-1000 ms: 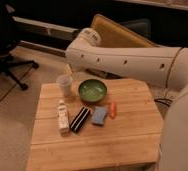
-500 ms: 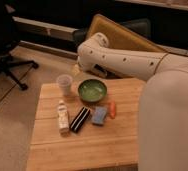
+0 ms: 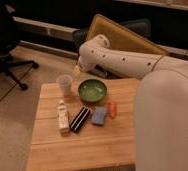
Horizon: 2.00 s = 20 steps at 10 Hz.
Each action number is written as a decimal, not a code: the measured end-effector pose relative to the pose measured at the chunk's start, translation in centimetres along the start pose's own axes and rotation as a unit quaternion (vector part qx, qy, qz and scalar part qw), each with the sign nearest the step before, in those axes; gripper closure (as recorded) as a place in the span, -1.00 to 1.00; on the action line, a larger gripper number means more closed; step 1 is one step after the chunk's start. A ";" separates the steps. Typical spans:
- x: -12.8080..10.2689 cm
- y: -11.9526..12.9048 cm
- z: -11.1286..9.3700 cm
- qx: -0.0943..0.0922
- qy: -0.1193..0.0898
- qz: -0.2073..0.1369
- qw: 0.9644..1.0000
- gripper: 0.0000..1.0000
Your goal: Place the ceramic cup in the ceramic bowl
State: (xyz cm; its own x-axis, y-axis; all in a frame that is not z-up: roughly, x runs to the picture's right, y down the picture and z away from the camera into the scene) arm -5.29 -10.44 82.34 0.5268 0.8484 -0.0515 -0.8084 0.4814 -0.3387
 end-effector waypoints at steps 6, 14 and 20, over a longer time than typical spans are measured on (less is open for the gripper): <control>-1.3 -1.2 3.5 -0.023 0.002 0.008 1.000 -0.30; -3.8 4.1 10.2 -0.113 0.036 -0.052 0.992 -0.30; -3.8 5.8 12.6 -0.165 0.062 -0.055 0.983 -0.30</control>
State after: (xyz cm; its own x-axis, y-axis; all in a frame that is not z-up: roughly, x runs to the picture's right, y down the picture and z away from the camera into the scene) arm -15.29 -8.16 92.40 0.6512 0.7517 -0.1044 -0.6263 0.4546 -0.6334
